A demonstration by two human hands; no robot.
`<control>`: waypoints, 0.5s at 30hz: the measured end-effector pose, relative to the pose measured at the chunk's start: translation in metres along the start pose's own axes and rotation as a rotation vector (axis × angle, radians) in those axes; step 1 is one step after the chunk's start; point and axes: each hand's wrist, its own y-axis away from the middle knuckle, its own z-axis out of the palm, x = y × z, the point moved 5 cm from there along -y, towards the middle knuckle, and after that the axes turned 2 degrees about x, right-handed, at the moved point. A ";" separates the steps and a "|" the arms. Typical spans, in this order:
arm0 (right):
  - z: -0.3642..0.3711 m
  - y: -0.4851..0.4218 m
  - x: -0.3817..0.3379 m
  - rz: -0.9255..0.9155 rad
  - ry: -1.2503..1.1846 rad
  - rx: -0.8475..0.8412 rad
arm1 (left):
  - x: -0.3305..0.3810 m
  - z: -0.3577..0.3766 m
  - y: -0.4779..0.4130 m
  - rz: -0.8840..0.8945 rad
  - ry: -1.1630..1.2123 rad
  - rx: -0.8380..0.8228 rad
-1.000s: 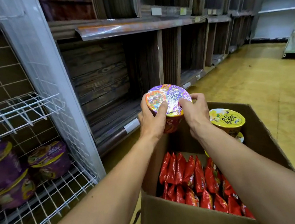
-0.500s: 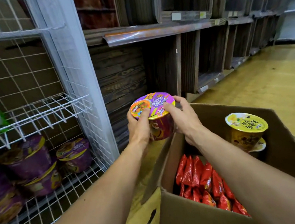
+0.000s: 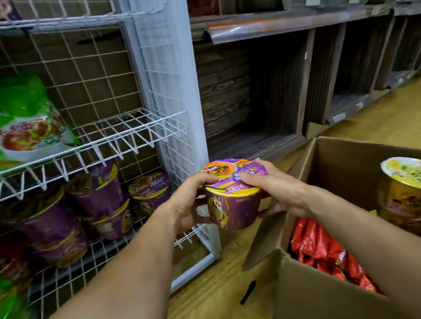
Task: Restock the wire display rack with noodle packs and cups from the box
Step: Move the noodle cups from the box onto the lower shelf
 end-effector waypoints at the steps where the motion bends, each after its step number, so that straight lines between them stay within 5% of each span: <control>1: 0.005 -0.003 0.001 0.008 0.003 -0.015 | -0.002 -0.005 0.001 -0.009 0.007 0.020; 15: 0.080 -0.027 0.012 0.071 0.024 -0.202 | -0.029 -0.085 -0.001 -0.072 0.117 0.216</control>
